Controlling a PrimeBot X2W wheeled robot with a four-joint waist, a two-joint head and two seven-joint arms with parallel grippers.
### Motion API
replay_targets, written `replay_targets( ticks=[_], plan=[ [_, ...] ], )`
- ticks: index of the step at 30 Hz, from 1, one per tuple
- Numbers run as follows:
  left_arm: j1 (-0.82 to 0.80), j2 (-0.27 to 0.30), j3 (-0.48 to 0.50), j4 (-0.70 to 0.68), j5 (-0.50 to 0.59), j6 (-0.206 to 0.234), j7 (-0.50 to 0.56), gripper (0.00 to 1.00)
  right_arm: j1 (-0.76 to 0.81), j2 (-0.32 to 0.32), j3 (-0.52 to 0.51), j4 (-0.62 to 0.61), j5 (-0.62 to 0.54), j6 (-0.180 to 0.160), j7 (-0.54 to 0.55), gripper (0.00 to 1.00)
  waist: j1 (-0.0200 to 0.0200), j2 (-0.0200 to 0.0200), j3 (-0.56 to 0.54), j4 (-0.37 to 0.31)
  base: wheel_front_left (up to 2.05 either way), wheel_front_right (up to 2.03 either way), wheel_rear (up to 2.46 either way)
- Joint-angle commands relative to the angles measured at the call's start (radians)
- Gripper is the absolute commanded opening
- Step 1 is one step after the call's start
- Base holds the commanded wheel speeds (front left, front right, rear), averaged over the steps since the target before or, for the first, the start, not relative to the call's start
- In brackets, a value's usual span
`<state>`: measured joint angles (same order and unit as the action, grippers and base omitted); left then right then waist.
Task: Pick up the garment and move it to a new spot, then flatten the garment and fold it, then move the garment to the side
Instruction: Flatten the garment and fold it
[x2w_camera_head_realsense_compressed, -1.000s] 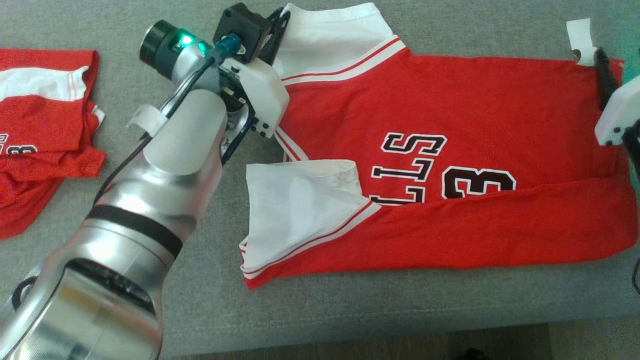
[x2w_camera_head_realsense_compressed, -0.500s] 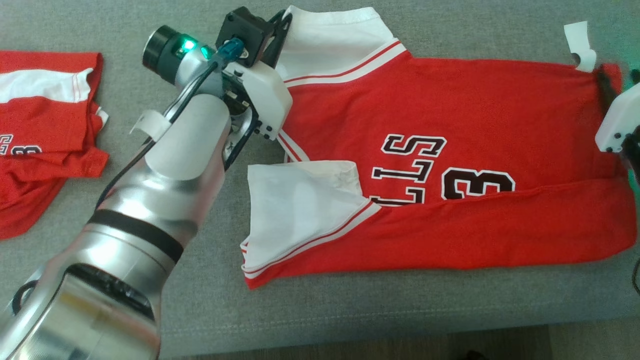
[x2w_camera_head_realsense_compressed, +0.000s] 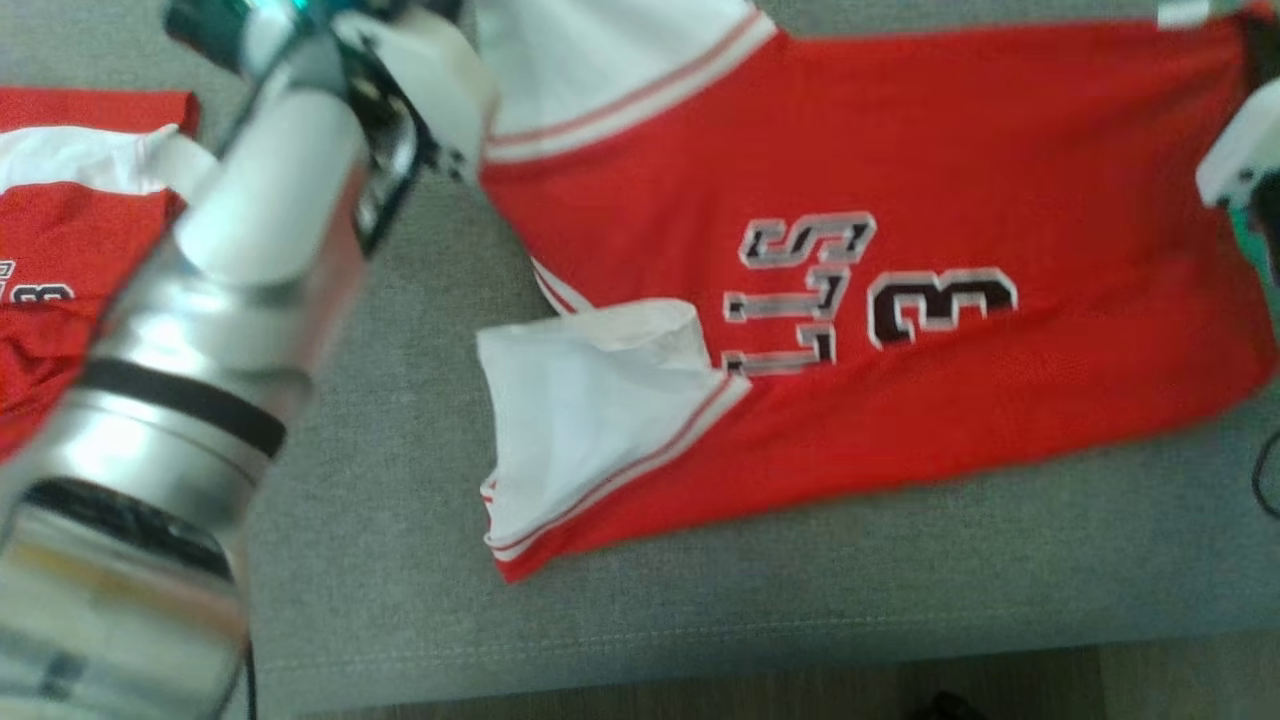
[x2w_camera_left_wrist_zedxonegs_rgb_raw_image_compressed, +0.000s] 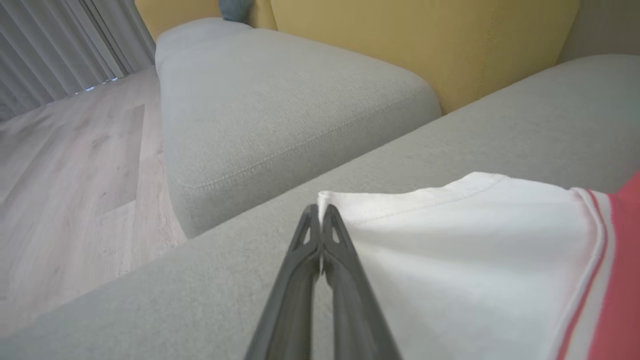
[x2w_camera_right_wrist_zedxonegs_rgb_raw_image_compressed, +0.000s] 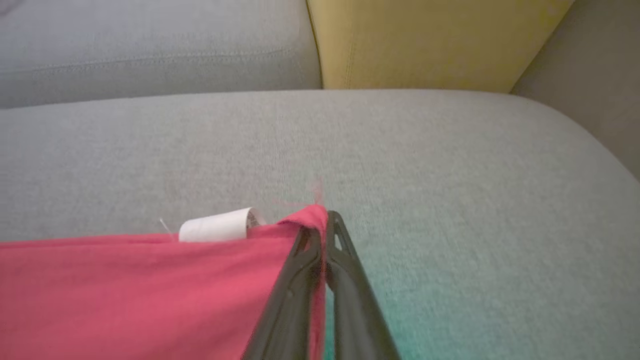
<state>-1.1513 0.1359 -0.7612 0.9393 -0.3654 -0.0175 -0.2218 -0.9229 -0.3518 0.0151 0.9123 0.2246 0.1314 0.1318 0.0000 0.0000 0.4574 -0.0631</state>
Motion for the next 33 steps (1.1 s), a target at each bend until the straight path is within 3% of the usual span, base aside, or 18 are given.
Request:
replay_targets(
  ticks=[1, 7, 13, 21, 28, 33],
  plan=[
    [-0.071, 0.046, 0.033, -0.022, -0.005, -0.002, 0.000, 0.00, -0.032, -0.004, 0.008, -0.027, -0.010, -0.001, -0.021, 0.00, 0.0000, 0.0000, 0.005, -0.004, 0.00, 0.00, 0.00],
    [-0.157, 0.078, 0.026, 0.007, 0.006, -0.029, 0.006, 0.00, -0.138, 0.036, -0.006, 0.015, -0.023, -0.001, -0.103, 0.00, 0.0000, 0.0000, 0.021, -0.022, 0.00, 0.00, 0.00],
    [-0.170, 0.062, 0.025, 0.043, 0.000, -0.030, -0.016, 0.00, -0.177, 0.071, -0.006, 0.087, -0.036, -0.001, -0.166, 0.00, 0.0000, 0.0000, 0.016, -0.015, 0.00, 0.00, 0.00],
    [-0.060, 0.054, -0.006, -0.006, 0.014, -0.035, -0.037, 0.00, -0.089, 0.065, -0.011, 0.154, 0.034, -0.001, -0.223, 0.00, 0.0000, 0.0000, -0.049, 0.019, 0.00, 0.00, 0.00],
    [0.073, 0.085, -0.049, -0.107, 0.032, -0.036, -0.039, 0.00, -0.016, 0.047, -0.012, 0.169, 0.110, -0.001, -0.210, 0.00, 0.0000, 0.0000, -0.124, 0.044, 0.00, 0.00, 0.00],
    [0.192, 0.137, -0.104, -0.222, 0.063, -0.015, -0.015, 0.00, 0.059, 0.027, 0.009, 0.160, 0.177, -0.001, -0.154, 0.00, 0.0000, 0.0000, -0.193, 0.068, 0.00, 0.00, 0.00]
  ],
)
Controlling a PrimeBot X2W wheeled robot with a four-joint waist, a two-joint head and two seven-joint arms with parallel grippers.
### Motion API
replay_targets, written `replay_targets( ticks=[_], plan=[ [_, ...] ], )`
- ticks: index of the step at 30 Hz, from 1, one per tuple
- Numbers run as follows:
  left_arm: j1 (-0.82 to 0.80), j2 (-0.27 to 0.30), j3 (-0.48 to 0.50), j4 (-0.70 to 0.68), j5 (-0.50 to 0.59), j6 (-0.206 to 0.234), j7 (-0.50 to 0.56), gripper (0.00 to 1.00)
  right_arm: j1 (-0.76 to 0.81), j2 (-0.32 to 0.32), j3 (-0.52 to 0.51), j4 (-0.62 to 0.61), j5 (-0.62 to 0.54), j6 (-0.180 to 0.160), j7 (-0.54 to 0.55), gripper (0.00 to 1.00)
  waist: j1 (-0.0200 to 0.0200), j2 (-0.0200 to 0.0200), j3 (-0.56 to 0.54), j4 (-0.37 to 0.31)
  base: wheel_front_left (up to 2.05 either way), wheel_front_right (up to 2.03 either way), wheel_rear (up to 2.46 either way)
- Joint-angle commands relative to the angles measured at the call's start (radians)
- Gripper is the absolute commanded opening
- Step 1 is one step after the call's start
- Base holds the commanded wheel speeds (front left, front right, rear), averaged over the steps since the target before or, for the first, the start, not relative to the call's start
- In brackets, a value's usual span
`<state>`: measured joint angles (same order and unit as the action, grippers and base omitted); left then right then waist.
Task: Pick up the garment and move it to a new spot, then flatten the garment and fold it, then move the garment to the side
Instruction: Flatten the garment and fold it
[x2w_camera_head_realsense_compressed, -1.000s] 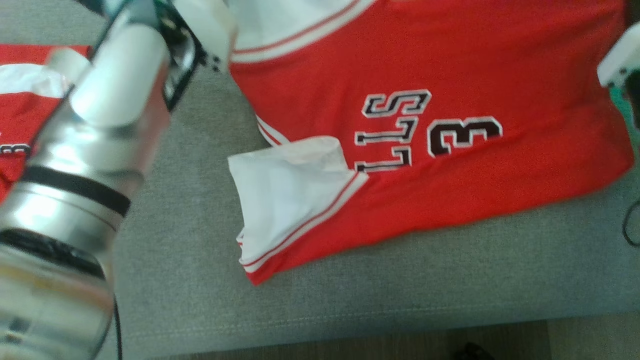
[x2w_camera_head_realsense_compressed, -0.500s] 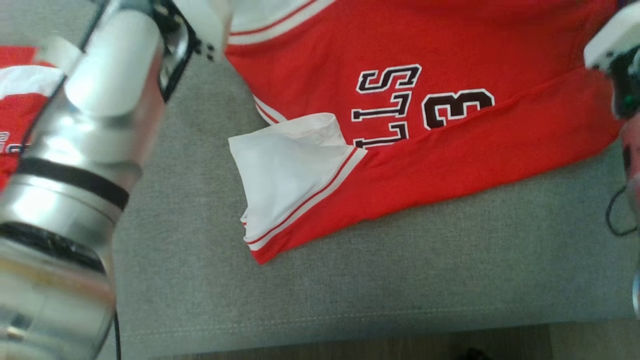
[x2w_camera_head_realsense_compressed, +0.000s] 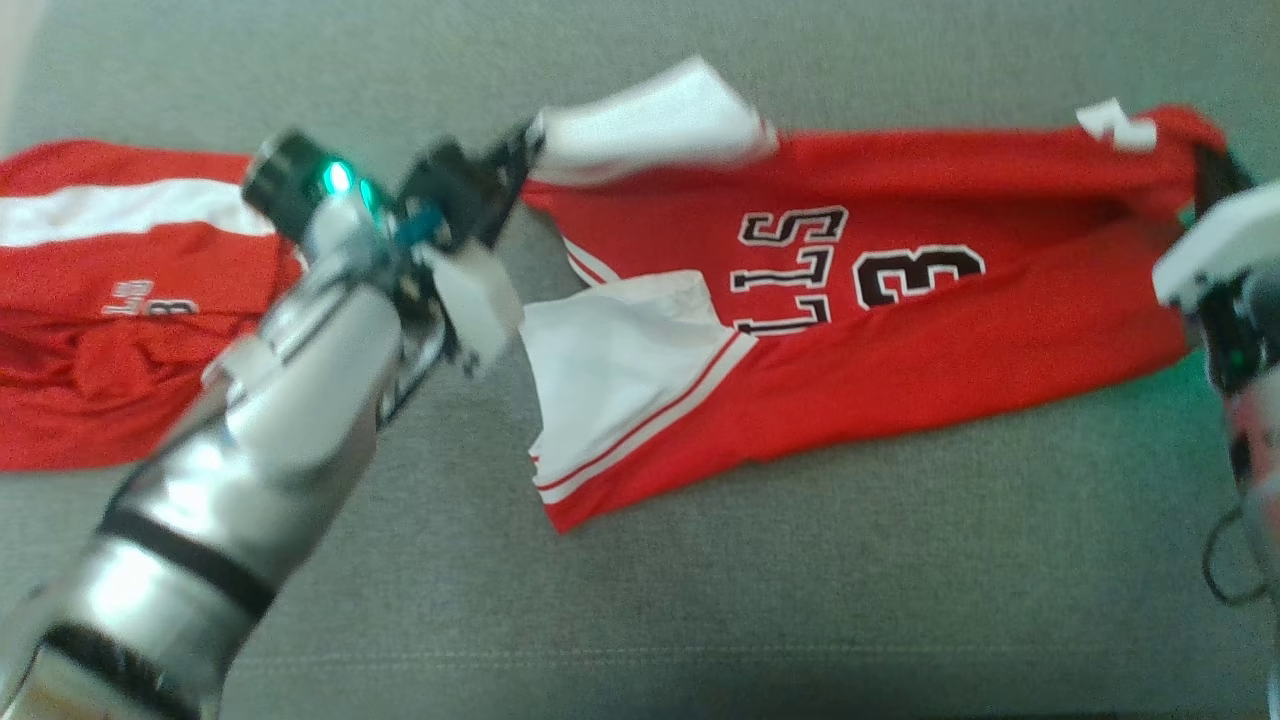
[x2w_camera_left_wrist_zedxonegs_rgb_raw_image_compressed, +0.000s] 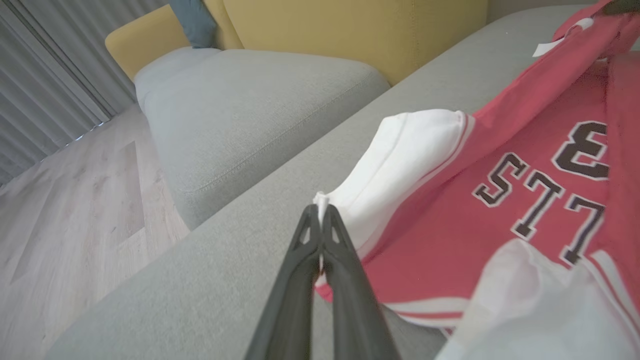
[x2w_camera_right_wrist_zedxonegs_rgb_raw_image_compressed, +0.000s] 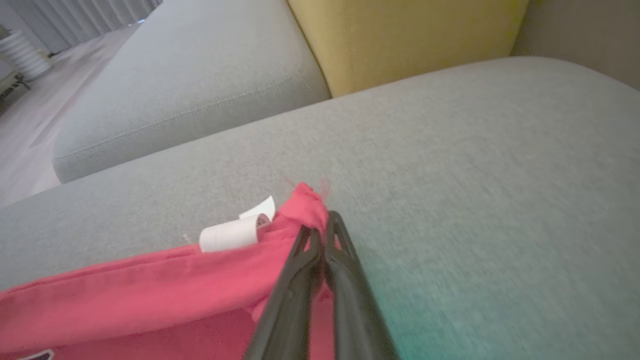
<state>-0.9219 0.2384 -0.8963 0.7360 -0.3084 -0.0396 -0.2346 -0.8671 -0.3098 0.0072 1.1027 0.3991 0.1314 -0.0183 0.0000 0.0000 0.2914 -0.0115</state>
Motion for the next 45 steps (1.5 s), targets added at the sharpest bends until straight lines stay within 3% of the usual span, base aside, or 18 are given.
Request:
replay_targets(
  ticks=[1, 11, 20, 30, 31, 32, 33, 35, 36, 39, 45],
  plan=[
    [-0.012, 0.045, 0.025, -0.048, 0.005, 0.011, 0.008, 0.00, 0.020, -0.020, 0.019, -0.034, 0.016, -0.001, 0.010, 0.00, 0.0000, 0.0000, -0.041, 0.022, 0.00, 0.00, 0.00],
    [0.187, 0.167, -0.029, -0.425, -0.011, 0.053, 0.180, 0.00, 0.178, -0.089, 0.052, -0.106, 0.120, -0.001, 0.136, 0.00, 0.0000, 0.0000, -0.128, 0.064, 0.00, 0.00, 0.00],
    [0.326, 0.272, -0.096, -0.687, -0.030, 0.076, 0.369, 0.00, 0.253, -0.122, 0.047, -0.133, 0.106, -0.001, 0.201, 0.00, 0.0000, 0.0000, -0.156, 0.069, 0.00, 0.00, 0.00],
    [0.383, 0.243, -0.136, -0.622, -0.036, 0.101, 0.376, 0.00, 0.305, -0.106, 0.049, -0.167, 0.072, -0.001, 0.244, 0.00, 0.0000, 0.0000, -0.168, 0.042, 0.00, 0.00, 0.00],
    [0.385, 0.235, -0.136, -0.607, -0.039, 0.103, 0.369, 0.00, 0.310, -0.102, 0.051, -0.174, 0.069, -0.001, 0.246, 0.43, 0.0000, 0.0000, -0.170, 0.039, 0.00, 0.00, 0.00],
    [0.388, 0.229, -0.138, -0.593, -0.041, 0.103, 0.365, 0.00, 0.315, -0.099, 0.053, -0.182, 0.069, -0.001, 0.249, 1.00, 0.0000, 0.0000, -0.172, 0.035, 0.00, 0.00, 0.00],
    [0.390, 0.222, -0.139, -0.580, -0.044, 0.105, 0.360, 0.00, 0.319, -0.099, 0.052, -0.189, 0.067, -0.001, 0.251, 1.00, 0.0000, 0.0000, -0.173, 0.033, 0.00, 0.00, 0.00],
    [0.393, 0.211, -0.141, -0.557, -0.046, 0.108, 0.350, 0.83, 0.328, -0.103, 0.051, -0.201, 0.055, -0.001, 0.252, 1.00, 0.0000, 0.0000, -0.177, 0.028, 0.00, 0.00, 0.00],
    [0.396, 0.206, -0.142, -0.547, -0.049, 0.109, 0.345, 1.00, 0.332, -0.107, 0.048, -0.208, 0.046, -0.001, 0.247, 1.00, 0.0000, 0.0000, -0.180, 0.027, 0.00, 0.00, 0.00],
    [0.403, 0.197, -0.137, -0.529, -0.055, 0.121, 0.335, 1.00, 0.340, -0.107, 0.043, -0.224, 0.037, -0.001, 0.238, 1.00, 0.0000, 0.0000, -0.188, 0.025, 0.00, 0.00, 0.00],
    [0.433, 0.145, -0.026, -0.499, -0.139, 0.204, 0.212, 1.00, 0.376, -0.084, 0.031, -0.366, 0.089, -0.001, 0.170, 1.00, 0.0000, 0.0000, -0.221, 0.027, 0.00, 0.00, 0.00]
  ],
)
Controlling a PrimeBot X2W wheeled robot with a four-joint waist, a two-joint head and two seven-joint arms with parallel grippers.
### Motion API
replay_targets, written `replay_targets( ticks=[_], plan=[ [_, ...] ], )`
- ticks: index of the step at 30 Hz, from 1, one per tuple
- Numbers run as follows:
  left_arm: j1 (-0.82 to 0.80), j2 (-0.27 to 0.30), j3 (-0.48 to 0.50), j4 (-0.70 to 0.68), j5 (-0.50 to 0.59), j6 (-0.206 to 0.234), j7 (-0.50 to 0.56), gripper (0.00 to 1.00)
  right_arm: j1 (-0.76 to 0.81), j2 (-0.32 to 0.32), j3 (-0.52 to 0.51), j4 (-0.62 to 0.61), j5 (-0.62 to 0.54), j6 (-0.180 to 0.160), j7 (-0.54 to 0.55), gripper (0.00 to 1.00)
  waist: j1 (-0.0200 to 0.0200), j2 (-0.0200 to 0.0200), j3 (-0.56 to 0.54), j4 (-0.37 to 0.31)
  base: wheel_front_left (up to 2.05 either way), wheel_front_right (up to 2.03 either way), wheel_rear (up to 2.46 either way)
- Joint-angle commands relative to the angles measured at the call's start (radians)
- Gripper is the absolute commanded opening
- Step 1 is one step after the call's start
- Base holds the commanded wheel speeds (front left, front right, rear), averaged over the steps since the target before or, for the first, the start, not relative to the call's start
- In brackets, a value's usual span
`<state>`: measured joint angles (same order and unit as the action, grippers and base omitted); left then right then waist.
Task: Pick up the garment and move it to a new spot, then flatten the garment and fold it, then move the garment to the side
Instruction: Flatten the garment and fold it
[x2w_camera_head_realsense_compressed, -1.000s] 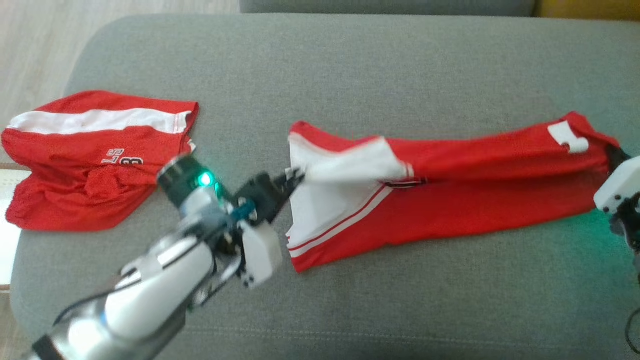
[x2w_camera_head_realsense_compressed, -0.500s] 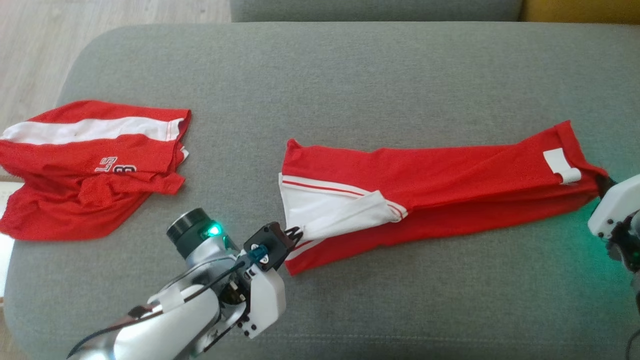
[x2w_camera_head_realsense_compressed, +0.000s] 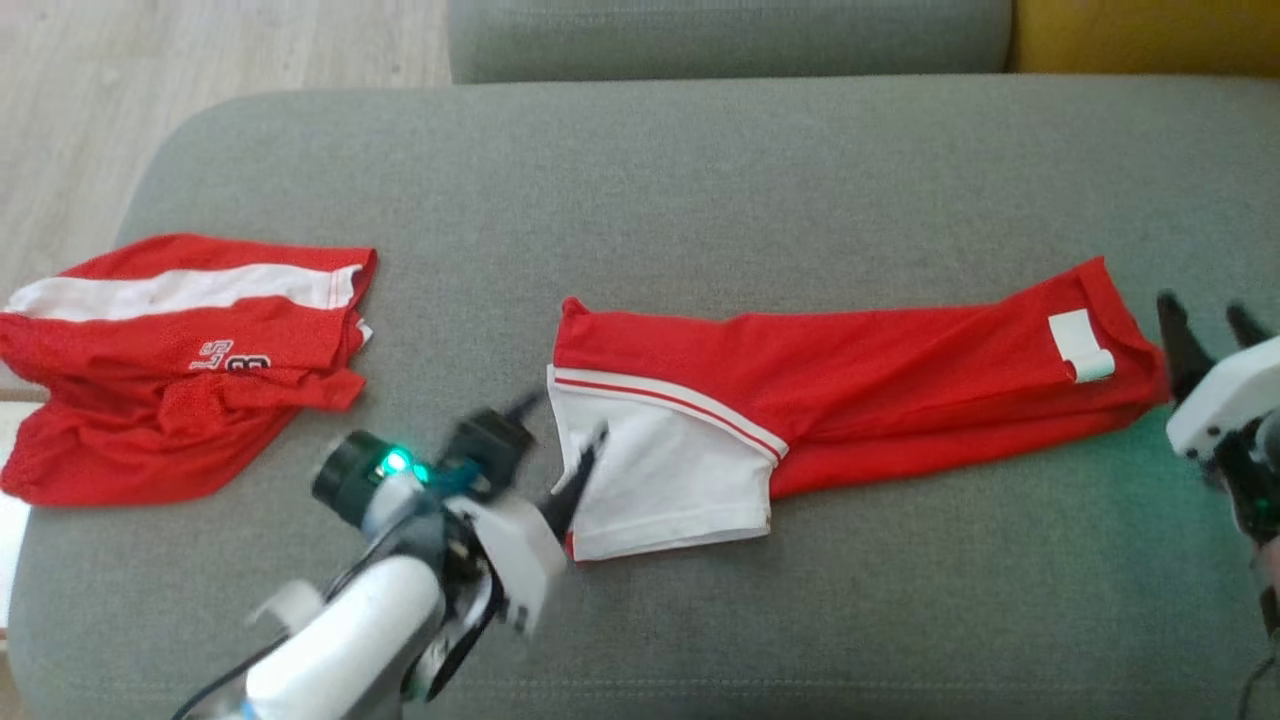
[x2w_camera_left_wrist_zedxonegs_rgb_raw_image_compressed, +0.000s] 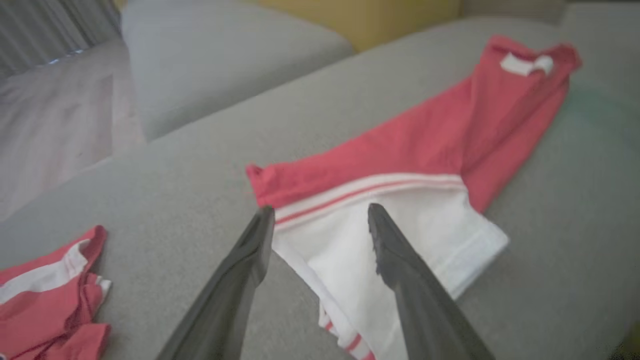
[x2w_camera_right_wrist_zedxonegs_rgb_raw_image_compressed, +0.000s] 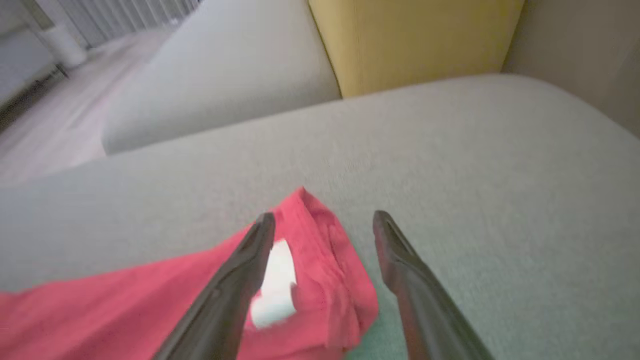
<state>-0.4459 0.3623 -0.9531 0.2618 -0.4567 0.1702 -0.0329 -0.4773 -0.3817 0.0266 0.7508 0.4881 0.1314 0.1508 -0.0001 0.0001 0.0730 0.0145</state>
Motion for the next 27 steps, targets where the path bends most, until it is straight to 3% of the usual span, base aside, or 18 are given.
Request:
replay_targets(
  ticks=[1, 6, 11, 15, 19, 27],
  plan=[
    [-0.039, 0.007, 0.063, -0.025, -0.010, 0.016, -0.029, 1.00, -0.004, -0.010, 0.014, -0.052, 0.007, -0.001, -0.023, 1.00, 0.0001, -0.0001, -0.008, 0.002, 0.00, 0.00, 0.00],
    [-0.019, -0.056, 0.223, -0.034, -0.089, 0.104, -0.199, 1.00, 0.073, -0.002, 0.059, -0.266, 0.019, -0.001, -0.151, 1.00, 0.0001, -0.0001, -0.029, 0.006, 0.00, 0.00, 0.00],
    [0.034, -0.118, 0.396, -0.126, -0.096, 0.131, -0.228, 1.00, 0.155, 0.011, 0.084, -0.425, -0.050, -0.001, -0.285, 1.00, 0.0001, -0.0001, -0.039, 0.003, 0.00, 0.00, 0.00],
    [0.147, -0.189, 0.535, -0.216, -0.020, 0.109, -0.228, 1.00, 0.218, 0.054, 0.090, -0.487, -0.147, -0.001, -0.349, 1.00, 0.0001, -0.0001, -0.044, -0.005, 0.00, 0.00, 0.00],
    [0.260, -0.251, 0.611, -0.234, 0.066, 0.057, -0.229, 1.00, 0.268, 0.115, 0.080, -0.504, -0.211, -0.001, -0.370, 1.00, 0.0001, -0.0001, -0.037, -0.009, 0.00, 0.00, 0.00],
    [0.311, -0.302, 0.705, -0.225, 0.154, -0.042, -0.229, 1.00, 0.288, 0.169, 0.035, -0.495, -0.228, -0.001, -0.361, 1.00, 0.0001, -0.0001, -0.016, -0.003, 0.00, 0.00, 0.00]
  ],
)
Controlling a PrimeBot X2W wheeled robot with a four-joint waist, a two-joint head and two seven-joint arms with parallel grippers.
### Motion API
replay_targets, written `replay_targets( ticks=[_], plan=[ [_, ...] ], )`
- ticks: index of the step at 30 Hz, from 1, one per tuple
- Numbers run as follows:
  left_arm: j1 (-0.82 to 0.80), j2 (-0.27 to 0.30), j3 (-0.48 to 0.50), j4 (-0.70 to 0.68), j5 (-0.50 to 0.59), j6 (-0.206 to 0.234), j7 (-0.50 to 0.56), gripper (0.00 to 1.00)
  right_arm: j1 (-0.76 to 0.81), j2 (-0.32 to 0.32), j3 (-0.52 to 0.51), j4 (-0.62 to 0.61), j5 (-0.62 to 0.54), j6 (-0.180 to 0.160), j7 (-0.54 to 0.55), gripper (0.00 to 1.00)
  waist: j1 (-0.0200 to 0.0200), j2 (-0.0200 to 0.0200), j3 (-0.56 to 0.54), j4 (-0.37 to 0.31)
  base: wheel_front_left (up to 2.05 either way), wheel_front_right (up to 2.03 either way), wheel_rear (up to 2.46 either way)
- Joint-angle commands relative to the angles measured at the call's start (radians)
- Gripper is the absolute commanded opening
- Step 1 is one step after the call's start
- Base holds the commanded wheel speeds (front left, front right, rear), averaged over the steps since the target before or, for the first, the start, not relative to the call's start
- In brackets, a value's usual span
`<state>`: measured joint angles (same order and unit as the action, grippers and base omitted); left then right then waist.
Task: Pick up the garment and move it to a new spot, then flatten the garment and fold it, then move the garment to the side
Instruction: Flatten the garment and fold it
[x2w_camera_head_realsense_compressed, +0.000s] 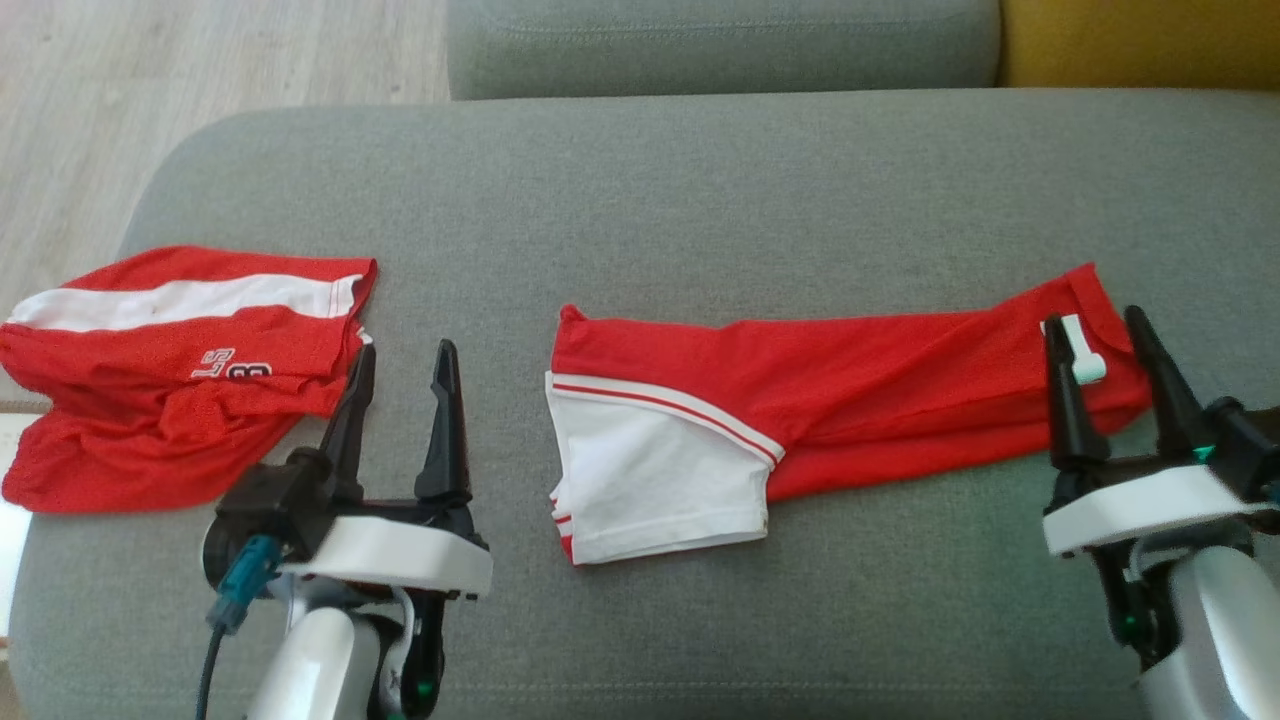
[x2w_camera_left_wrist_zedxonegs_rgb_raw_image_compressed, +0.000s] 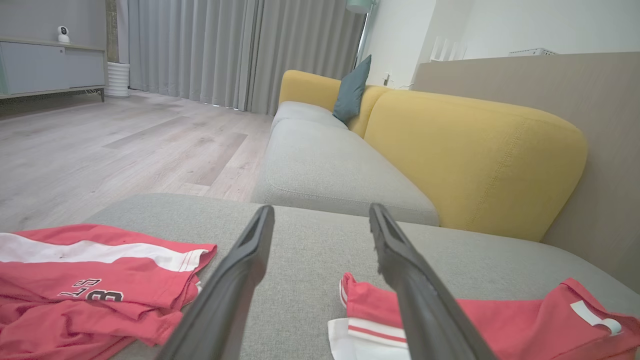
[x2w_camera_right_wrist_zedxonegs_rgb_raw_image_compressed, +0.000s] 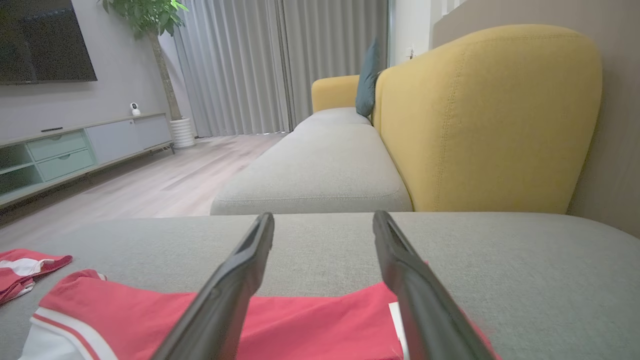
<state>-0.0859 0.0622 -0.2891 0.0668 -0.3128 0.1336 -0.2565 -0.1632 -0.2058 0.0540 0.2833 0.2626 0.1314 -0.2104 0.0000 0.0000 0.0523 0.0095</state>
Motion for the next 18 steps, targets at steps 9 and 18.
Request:
replay_targets(
  ticks=[9, 18],
  plan=[
    [-0.087, -0.011, 0.053, -0.010, 0.042, -0.055, -0.005, 1.00, -0.127, 0.068, -0.235, 0.140, -0.028, -0.001, 0.171, 1.00, 0.0000, 0.0000, 0.083, 0.019, 0.00, 0.00, 0.00],
    [-0.133, -0.012, 0.018, -0.013, 0.031, -0.051, -0.005, 1.00, -0.284, 0.121, -0.496, 0.291, -0.133, -0.001, 0.283, 1.00, 0.0000, 0.0000, 0.170, 0.042, 0.00, 0.00, 0.00]
  ],
)
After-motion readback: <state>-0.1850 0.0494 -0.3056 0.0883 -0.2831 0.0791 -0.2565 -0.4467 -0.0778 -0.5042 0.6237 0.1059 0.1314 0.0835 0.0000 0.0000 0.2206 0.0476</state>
